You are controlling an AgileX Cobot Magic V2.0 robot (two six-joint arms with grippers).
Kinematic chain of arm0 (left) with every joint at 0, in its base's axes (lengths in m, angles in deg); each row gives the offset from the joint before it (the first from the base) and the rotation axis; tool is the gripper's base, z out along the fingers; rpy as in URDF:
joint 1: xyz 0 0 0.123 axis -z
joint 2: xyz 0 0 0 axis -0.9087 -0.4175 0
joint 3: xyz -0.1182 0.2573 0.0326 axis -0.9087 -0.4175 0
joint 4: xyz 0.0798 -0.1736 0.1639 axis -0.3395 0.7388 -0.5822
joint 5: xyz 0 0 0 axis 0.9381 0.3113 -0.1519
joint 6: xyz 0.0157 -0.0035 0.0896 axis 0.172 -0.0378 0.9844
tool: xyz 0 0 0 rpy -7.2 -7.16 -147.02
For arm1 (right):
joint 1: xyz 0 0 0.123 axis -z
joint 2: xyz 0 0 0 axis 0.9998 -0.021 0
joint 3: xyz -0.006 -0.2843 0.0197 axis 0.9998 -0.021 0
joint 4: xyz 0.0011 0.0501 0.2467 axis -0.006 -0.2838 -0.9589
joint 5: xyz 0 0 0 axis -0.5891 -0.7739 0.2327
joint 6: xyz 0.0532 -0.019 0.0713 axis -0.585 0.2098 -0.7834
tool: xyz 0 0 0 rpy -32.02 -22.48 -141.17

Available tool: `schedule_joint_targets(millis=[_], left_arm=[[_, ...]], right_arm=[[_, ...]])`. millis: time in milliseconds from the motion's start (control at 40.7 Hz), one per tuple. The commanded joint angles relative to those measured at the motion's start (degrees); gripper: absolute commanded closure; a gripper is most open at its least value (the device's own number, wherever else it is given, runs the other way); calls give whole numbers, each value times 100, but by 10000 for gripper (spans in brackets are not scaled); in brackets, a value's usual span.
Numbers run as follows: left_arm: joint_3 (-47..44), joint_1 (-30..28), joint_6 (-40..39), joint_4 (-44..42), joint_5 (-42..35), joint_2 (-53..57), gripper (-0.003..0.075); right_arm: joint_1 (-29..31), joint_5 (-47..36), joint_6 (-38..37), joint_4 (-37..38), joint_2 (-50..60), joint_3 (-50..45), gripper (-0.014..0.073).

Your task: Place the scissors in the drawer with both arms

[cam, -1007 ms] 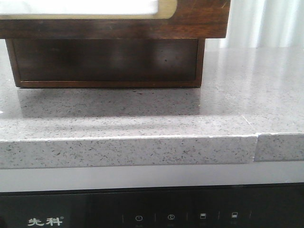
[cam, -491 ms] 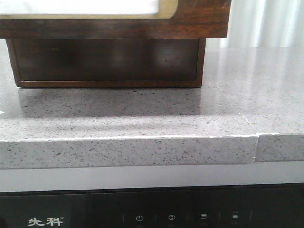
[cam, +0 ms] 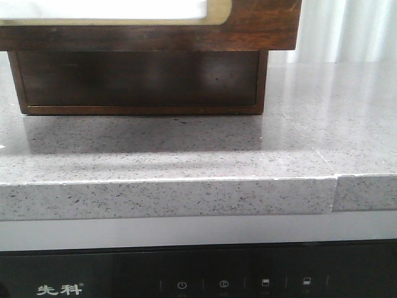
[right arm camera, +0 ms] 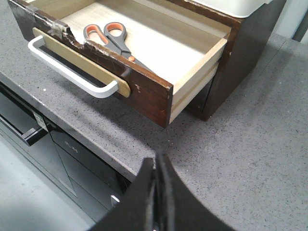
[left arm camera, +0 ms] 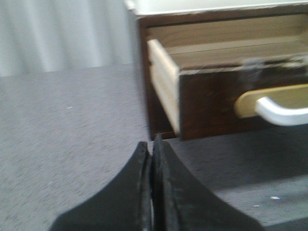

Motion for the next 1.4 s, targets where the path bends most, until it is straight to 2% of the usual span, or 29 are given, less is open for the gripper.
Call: schedule_joint_targets(millis=[0, 246, 418, 639, 761, 1375], left_arm=[[-310, -287, -30, 12, -825, 231, 741], [-1208, -484, -102, -39, -1563, 506, 741], [-1629, -442, -1134, -936, -1669, 875, 741], [-2232, -443, -1120, -891, -2556, 890, 741], [-2234, -406, -910, -683, -2590, 890, 741], [-2234, -275, -910, -683, -2910, 890, 741]], right_arm=[[28, -437, 4, -58, -29, 127, 661], [28, -437, 4, -58, -29, 127, 661], [28, -437, 4, -58, -29, 127, 661], [28, -437, 4, -58, -29, 127, 661], [28, -437, 4, -58, -29, 127, 661], [28, -437, 4, -58, -29, 127, 661]])
